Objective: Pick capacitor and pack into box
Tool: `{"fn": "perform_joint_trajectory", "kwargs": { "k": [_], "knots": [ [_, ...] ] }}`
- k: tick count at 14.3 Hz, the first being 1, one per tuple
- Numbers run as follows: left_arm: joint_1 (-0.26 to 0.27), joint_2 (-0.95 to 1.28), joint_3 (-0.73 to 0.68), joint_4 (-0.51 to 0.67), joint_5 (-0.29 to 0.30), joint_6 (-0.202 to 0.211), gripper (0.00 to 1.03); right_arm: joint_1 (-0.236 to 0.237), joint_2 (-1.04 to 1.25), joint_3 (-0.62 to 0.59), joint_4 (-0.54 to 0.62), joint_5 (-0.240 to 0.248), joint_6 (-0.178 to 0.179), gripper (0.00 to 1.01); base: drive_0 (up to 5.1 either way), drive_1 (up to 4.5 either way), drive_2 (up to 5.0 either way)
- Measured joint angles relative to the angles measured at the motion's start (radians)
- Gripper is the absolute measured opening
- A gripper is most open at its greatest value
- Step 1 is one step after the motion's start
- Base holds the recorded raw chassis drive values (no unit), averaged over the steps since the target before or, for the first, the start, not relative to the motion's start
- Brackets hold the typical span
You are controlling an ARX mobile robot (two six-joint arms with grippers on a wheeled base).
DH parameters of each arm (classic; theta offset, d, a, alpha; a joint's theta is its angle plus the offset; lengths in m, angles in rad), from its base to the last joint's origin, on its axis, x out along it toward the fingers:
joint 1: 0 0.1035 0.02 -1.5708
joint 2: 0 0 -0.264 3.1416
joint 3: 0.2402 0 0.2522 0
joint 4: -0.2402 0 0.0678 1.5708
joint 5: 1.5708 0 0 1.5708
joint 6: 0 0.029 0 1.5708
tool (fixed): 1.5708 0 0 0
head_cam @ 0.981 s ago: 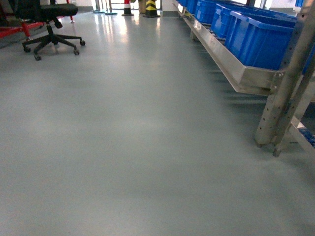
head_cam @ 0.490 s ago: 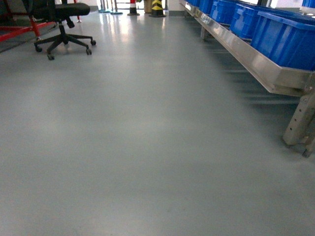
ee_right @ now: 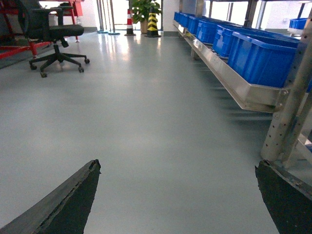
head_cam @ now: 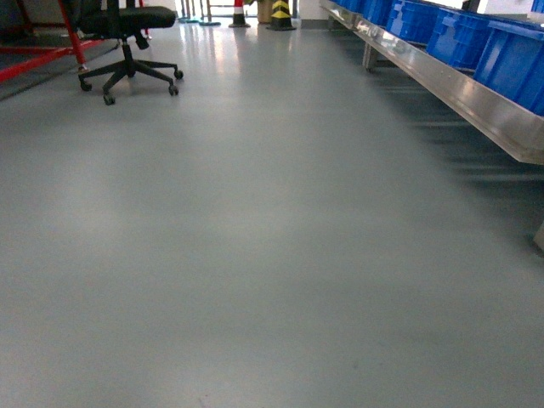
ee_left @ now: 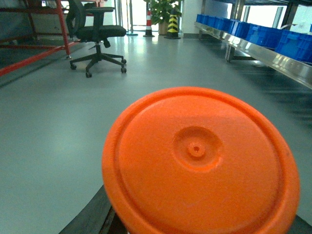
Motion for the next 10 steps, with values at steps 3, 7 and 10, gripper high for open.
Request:
{"fn": "perform_joint_trajectory", "kwargs": {
  "k": [3,7,10],
  "knots": [
    [0.000,0.000,0.000,-0.004,-0.002,0.000,0.44,0.000,0.000,0.000,0.002,0.000,0.000,0.98,-4.9,2.57,2.6],
    [0.000,0.000,0.000,-0.004,0.000,0.000,0.44,0.000,0.000,0.000,-0.001,-0.001,0.000,0.98,-5.0,2.45,2.4],
    [0.000,0.000,0.000,-0.003,0.000,0.000,0.44,0.000,0.000,0.000,0.000,0.000,0.000,0.98,-5.0,2.41,2.4]
  ]
}}
